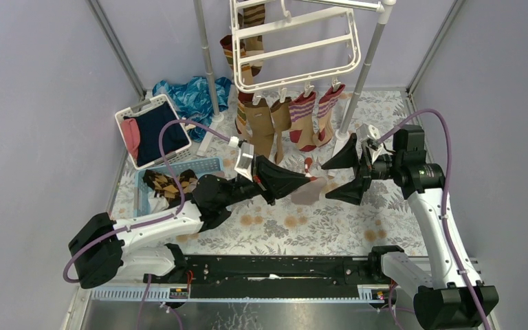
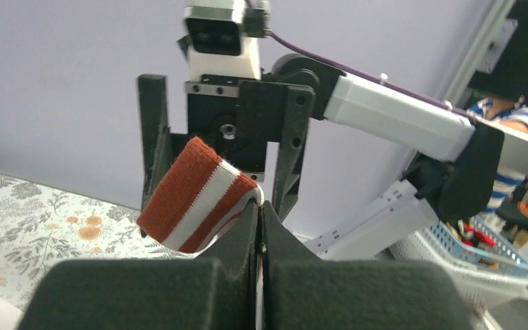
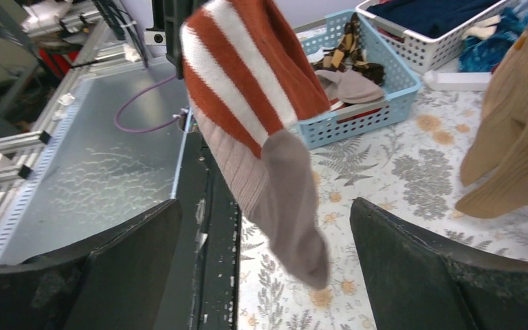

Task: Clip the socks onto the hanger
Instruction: Pick up the sock from the bin.

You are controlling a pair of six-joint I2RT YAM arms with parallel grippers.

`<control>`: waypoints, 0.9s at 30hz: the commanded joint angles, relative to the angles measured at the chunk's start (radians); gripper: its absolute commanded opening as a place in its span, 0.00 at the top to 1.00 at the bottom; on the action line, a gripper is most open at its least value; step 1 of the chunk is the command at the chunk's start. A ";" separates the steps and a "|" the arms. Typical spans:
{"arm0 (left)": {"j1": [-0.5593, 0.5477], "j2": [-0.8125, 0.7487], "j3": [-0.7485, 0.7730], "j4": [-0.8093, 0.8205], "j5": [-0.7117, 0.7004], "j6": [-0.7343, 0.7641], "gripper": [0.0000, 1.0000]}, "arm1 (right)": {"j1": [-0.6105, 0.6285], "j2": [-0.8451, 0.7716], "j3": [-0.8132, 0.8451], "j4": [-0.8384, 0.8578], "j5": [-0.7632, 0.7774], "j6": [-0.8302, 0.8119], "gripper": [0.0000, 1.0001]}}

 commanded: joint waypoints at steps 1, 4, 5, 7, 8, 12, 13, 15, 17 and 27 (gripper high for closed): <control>-0.009 -0.029 0.034 -0.012 0.148 0.192 1.00 | 0.005 -0.009 -0.045 0.127 -0.114 0.159 0.00; -0.009 -0.096 0.067 -0.321 0.242 0.458 1.00 | 0.006 -0.016 -0.038 0.099 -0.112 0.146 0.00; -0.010 -0.116 0.086 -0.455 0.255 0.574 1.00 | 0.005 -0.019 -0.031 0.085 -0.101 0.131 0.00; -0.009 -0.154 0.130 -0.676 0.275 0.704 1.00 | 0.006 -0.021 -0.017 0.042 -0.067 0.066 0.00; -0.009 -0.166 0.147 -0.758 0.285 0.742 1.00 | 0.006 -0.021 -0.012 0.012 -0.051 0.017 0.00; -0.008 -0.191 0.183 -0.884 0.299 0.797 1.00 | 0.020 -0.006 -0.009 -0.140 -0.094 -0.274 0.00; -0.009 -0.190 0.182 -0.880 0.314 0.796 1.00 | 0.032 0.000 -0.008 -0.186 -0.110 -0.353 0.00; -0.009 -0.177 0.183 -0.856 0.349 0.776 1.00 | 0.067 0.009 -0.003 -0.211 -0.112 -0.429 0.00; -0.009 -0.157 0.186 -0.823 0.382 0.752 1.00 | 0.099 0.029 0.019 -0.228 -0.099 -0.448 0.00; -0.009 -0.123 0.175 -0.708 0.424 0.687 1.00 | 0.199 0.093 0.035 -0.248 -0.056 -0.481 0.26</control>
